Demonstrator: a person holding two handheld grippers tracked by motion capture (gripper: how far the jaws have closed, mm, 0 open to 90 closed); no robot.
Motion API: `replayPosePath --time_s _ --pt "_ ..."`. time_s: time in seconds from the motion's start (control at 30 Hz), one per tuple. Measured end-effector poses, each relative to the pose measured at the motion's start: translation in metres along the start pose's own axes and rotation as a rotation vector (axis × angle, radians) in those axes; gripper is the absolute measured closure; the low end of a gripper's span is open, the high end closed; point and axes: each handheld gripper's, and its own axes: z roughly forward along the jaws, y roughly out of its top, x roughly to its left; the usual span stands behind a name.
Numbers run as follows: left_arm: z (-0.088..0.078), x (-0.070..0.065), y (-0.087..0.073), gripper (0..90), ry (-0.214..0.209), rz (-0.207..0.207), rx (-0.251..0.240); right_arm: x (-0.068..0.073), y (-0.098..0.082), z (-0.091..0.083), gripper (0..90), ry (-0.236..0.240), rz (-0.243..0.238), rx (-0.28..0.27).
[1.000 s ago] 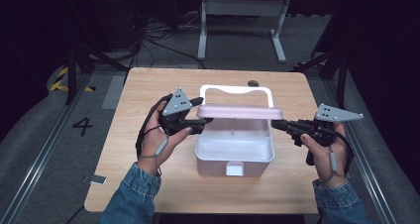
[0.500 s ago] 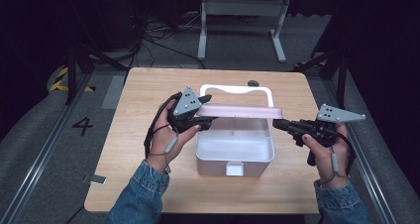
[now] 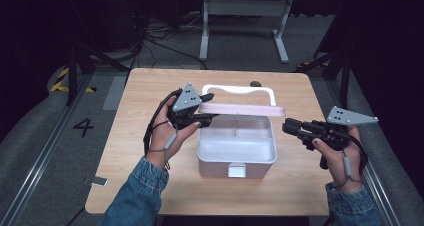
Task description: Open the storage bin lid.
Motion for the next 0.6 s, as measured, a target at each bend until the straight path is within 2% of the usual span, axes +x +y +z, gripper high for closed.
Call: replayPosePath --time_s 0.1,0.13,0.17,0.23,0.33,0.4,0.6 --pt "0.001 0.004 0.002 52.9 -0.009 -0.006 0.001 -0.003 -0.002 -0.003 72.2 -0.011 0.013 -0.001" --pt "0.002 0.009 0.003 53.9 -0.018 -0.025 -0.009 -0.007 -0.003 -0.007 72.1 -0.029 0.017 0.001" --pt "0.002 0.009 0.003 54.5 -0.018 -0.025 -0.009 -0.007 -0.004 -0.008 72.1 -0.032 0.019 -0.001" --pt "0.005 0.016 0.004 55.1 -0.045 -0.054 -0.029 -0.01 -0.005 -0.01 72.0 -0.045 0.021 -0.002" --pt "0.007 0.019 0.005 55.8 -0.047 -0.056 -0.027 -0.012 -0.006 -0.012 72.0 -0.054 0.027 0.0" --pt "0.009 0.022 0.007 56.3 -0.039 -0.04 -0.026 -0.013 -0.007 -0.013 72.0 -0.061 0.032 0.005" --pt "0.015 0.028 0.012 56.8 -0.013 -0.043 -0.024 -0.017 -0.009 -0.012 72.0 -0.064 0.037 0.012"
